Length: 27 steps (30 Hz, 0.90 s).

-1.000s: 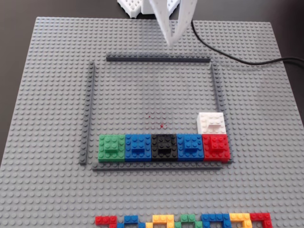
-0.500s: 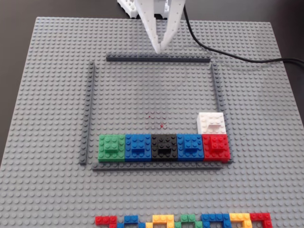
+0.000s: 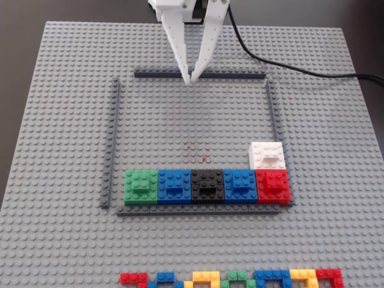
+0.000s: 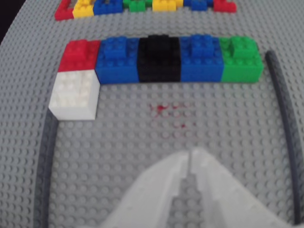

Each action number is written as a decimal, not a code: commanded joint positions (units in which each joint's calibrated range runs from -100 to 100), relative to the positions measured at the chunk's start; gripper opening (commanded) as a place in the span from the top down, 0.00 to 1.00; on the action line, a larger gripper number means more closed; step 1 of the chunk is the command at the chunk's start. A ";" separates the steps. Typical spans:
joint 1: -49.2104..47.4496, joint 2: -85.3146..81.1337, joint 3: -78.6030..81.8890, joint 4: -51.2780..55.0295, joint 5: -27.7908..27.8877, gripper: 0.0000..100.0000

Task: Grab the cube and place it into the grid

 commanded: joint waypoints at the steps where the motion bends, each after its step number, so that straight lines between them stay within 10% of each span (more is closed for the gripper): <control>1: 0.23 -1.86 3.88 0.07 0.39 1.00; 27: -1.10 -1.95 4.06 9.54 -2.10 1.00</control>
